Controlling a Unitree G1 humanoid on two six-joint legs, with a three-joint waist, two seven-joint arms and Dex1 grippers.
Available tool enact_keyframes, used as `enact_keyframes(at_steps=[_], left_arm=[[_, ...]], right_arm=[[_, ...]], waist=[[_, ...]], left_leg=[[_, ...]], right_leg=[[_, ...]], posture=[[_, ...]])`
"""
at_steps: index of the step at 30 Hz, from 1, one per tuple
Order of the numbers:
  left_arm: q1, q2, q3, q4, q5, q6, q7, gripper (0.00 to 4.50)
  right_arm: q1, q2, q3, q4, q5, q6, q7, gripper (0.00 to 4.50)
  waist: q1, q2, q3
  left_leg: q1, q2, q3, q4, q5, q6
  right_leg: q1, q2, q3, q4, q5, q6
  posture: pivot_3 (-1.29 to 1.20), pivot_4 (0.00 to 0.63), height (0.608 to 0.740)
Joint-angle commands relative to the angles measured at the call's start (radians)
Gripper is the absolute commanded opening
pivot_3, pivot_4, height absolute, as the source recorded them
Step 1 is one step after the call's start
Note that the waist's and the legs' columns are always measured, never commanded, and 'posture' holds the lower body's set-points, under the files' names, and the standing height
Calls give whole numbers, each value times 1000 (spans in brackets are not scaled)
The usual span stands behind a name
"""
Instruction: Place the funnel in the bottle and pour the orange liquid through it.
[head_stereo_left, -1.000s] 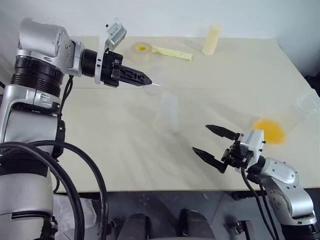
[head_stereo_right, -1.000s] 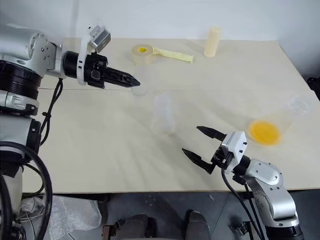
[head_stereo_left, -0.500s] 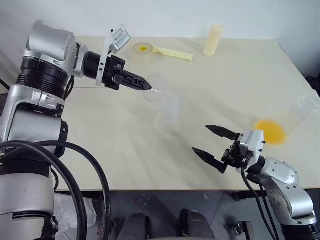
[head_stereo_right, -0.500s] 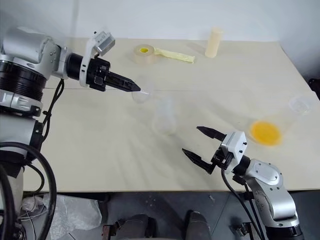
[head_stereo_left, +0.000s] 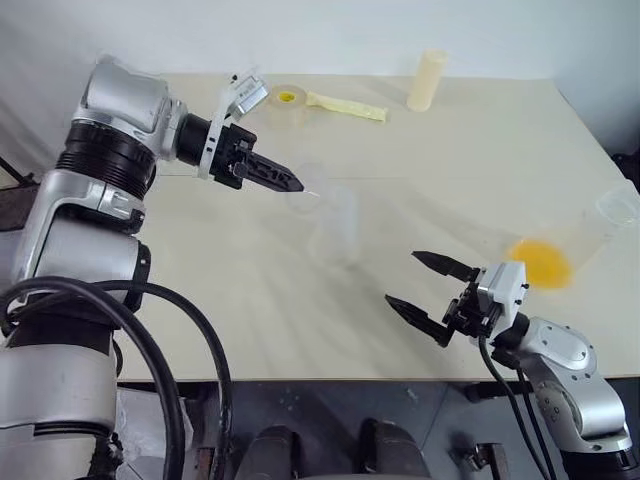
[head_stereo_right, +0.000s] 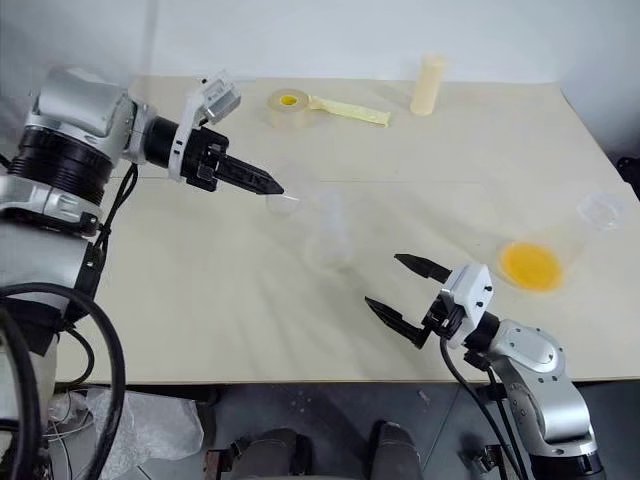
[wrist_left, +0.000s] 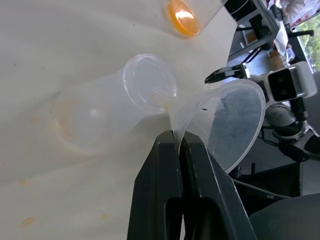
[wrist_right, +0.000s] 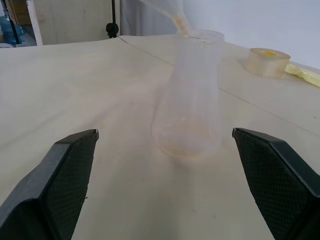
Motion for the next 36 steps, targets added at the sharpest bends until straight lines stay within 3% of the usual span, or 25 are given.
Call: enact_keyframes(at_steps=[1,22,25,36], left_arm=[[-65,-20,10,51,37,-50,-34,42],[-197,-180,76,351,213,-262,-28,42],[-210,-190,94,368,228,-265,-31,669],[-244,-187,204,374,228,-245,14,4126]], right_arm=[[-3,7,-18,-27,1,-24,-6,4500],[-6,27,-14,-23,-23,-44,-28,4500],[-6,31,-16,-22,-27,-47,-29,4500],[-16,27,-22,-10,-28,-51,-30,4500]], waist=[[0,0,0],[0,-1,1],[0,-1,1],[-1,-1,1]], left_leg=[[0,0,0,0,0,0],[-1,0,2,0,0,0],[-1,0,2,0,0,0],[-1,0,2,0,0,0]], right_leg=[[0,0,0,0,0,0],[0,0,-1,0,0,0],[0,0,-1,0,0,0],[0,0,-1,0,0,0]], posture=[[0,150,740],[0,150,740],[0,150,740],[0,150,740]])
